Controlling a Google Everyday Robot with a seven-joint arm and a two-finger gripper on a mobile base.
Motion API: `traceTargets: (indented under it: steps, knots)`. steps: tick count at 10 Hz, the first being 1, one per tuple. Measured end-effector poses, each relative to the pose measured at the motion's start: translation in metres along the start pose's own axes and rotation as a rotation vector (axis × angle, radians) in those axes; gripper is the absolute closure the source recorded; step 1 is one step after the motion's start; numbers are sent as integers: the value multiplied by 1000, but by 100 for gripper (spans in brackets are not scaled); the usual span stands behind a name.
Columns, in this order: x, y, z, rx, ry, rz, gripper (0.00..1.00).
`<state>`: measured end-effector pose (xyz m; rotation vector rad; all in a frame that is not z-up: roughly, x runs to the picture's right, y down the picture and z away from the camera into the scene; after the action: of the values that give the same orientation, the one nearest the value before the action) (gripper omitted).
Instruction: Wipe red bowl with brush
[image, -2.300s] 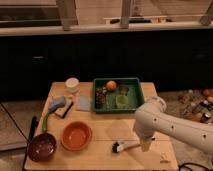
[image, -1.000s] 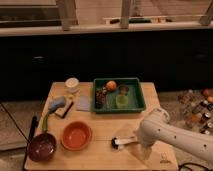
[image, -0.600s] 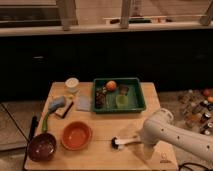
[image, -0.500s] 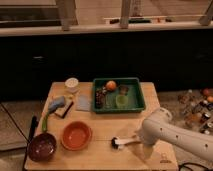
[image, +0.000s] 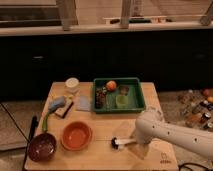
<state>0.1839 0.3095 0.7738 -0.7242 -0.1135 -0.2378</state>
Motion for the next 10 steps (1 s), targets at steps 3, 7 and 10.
traceTargets:
  steps: [3, 7, 10]
  knots:
    - [-11, 1, -12, 8, -2, -32, 76]
    - [-20, 0, -26, 21, 3, -66, 100]
    - [-33, -3, -39, 40, 15, -100, 100]
